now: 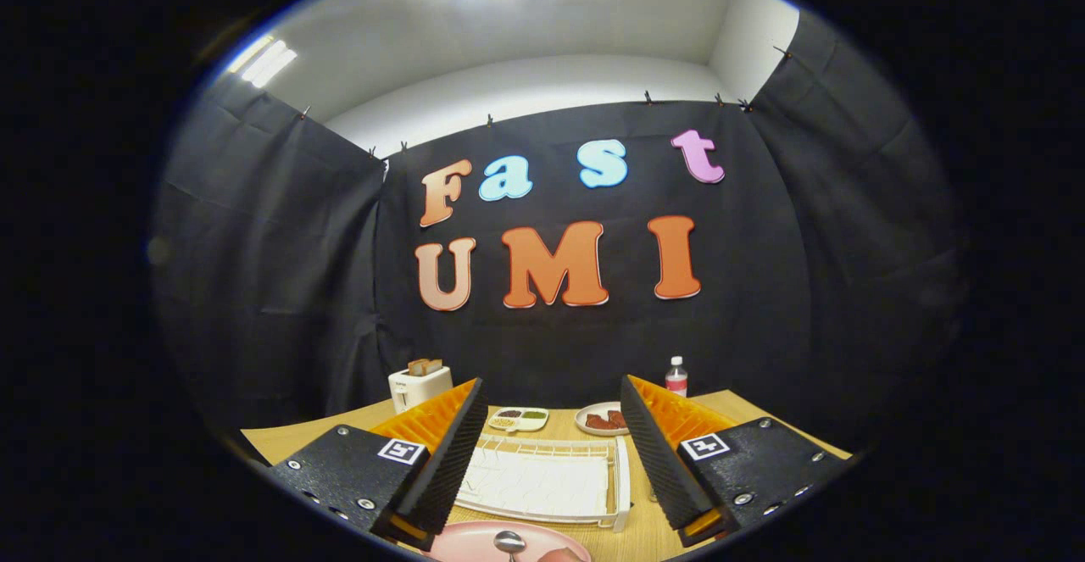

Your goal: Take the plate from the dish rack, then take the spoon from the basket and place it into the plate.

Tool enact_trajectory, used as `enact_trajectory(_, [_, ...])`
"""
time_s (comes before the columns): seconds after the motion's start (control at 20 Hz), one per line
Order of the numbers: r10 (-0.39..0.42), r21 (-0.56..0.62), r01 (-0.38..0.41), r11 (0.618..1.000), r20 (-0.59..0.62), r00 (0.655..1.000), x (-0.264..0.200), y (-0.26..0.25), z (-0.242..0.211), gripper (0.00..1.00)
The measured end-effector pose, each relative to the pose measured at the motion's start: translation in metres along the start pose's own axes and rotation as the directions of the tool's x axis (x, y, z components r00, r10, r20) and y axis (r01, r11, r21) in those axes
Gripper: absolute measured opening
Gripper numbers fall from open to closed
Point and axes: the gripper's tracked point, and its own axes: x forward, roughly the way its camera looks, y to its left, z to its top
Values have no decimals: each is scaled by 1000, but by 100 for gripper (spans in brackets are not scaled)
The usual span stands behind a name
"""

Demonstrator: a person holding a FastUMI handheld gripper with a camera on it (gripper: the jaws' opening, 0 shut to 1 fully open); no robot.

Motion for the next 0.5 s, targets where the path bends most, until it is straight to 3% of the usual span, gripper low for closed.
enact_trajectory(0.2, [-20, -15, 21, 1000, 55, 998, -3, 4, 35, 97])
enact_trajectory(0.5, [-36, -73, 42, 996, 75, 996, -11, 3, 42, 97])
